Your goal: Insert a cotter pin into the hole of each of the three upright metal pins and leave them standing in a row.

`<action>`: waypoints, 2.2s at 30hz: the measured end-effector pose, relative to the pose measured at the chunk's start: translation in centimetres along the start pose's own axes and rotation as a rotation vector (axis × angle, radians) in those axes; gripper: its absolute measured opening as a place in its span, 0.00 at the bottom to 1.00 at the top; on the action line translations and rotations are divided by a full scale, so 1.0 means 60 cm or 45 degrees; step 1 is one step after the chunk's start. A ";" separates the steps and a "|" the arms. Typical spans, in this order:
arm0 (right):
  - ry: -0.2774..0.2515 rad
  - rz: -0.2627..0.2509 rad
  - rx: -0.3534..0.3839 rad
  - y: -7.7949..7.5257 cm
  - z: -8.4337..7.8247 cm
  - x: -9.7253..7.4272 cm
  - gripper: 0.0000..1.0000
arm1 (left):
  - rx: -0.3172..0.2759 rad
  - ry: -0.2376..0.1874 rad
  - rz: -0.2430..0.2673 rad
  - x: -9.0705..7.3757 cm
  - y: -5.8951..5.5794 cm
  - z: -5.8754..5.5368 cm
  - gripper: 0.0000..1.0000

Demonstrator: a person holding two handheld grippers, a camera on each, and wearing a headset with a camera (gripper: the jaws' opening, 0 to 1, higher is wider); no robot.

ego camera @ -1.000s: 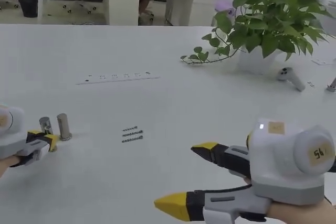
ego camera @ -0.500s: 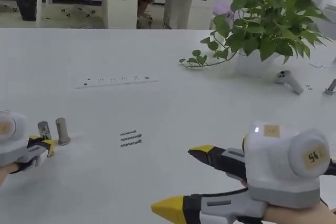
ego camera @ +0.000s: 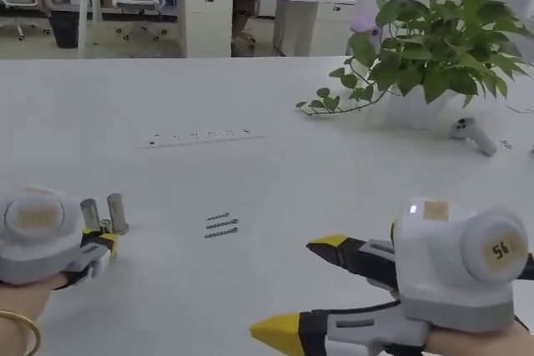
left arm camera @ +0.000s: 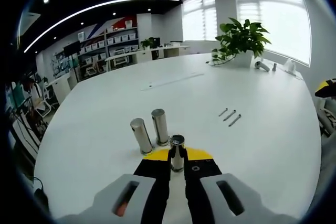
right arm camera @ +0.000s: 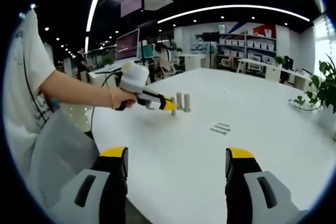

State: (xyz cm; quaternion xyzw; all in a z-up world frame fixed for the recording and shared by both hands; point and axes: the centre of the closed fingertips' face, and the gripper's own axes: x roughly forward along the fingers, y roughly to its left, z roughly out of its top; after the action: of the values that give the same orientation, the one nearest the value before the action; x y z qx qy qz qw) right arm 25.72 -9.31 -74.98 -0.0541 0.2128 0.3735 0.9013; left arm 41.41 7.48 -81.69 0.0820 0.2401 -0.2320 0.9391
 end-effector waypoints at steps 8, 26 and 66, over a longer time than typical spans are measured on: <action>0.004 0.014 0.000 0.008 -0.007 -0.004 0.75 | -0.047 0.028 -0.011 -0.016 -0.030 -0.019 0.07; 0.032 0.032 0.000 0.017 -0.021 -0.013 0.74 | -0.124 0.085 0.091 -0.032 -0.061 -0.048 0.07; 0.028 0.074 -0.021 -0.011 -0.004 0.006 0.65 | -0.016 -0.014 0.058 -0.082 -0.067 -0.031 0.47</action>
State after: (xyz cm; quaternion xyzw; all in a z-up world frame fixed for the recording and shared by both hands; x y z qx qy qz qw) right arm 26.29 -9.60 -75.41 -0.0594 0.2209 0.4007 0.8872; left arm 34.92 6.40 -81.05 0.0800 0.2344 -0.2095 0.9459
